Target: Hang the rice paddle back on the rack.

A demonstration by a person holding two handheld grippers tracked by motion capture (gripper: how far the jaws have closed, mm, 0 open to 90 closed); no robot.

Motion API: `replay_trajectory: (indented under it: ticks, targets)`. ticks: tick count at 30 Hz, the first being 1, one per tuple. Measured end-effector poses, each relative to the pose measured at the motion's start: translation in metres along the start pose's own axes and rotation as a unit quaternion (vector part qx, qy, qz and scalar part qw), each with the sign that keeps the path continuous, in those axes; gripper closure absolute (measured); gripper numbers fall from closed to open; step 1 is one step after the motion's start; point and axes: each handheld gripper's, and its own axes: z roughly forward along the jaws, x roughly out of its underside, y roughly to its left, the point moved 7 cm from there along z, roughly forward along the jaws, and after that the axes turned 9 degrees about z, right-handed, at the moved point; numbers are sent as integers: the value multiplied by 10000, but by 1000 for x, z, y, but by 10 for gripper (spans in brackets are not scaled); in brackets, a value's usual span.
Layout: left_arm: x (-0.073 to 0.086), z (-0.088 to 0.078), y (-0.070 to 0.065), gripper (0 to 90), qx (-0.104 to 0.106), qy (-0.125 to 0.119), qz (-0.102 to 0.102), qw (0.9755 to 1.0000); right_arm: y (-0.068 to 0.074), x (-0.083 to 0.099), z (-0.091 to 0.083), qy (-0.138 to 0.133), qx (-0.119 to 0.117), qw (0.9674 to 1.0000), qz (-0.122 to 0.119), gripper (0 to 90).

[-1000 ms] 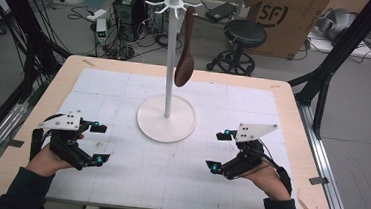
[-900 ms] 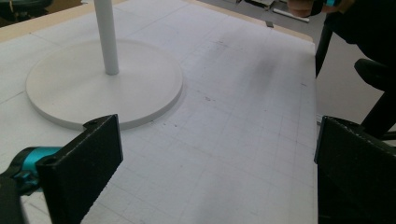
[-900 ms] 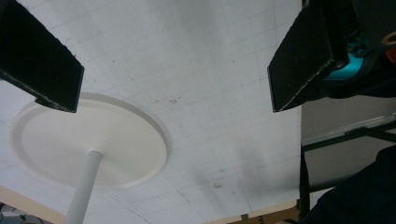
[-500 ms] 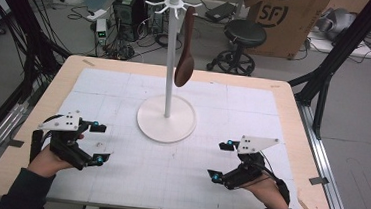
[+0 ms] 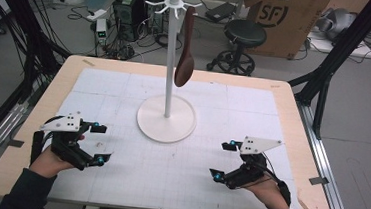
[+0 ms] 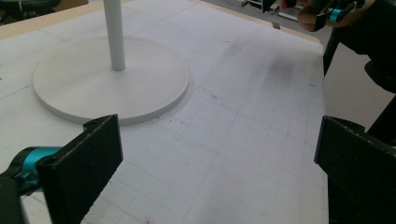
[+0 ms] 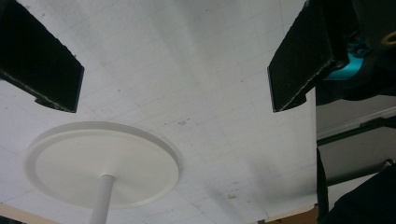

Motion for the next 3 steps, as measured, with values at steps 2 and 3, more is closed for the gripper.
replay_trajectory:
  ticks: [2, 3]
  targets:
    - [1, 1, -1, 17, 49, 4, -25, 10000, 0, 0, 0, -3, -5, 10000, 3, 25]
    - [1, 1, -1, 17, 51, 21, -21, 10000, -1, 0, -1, 5, 3, 10000, -6, 25]
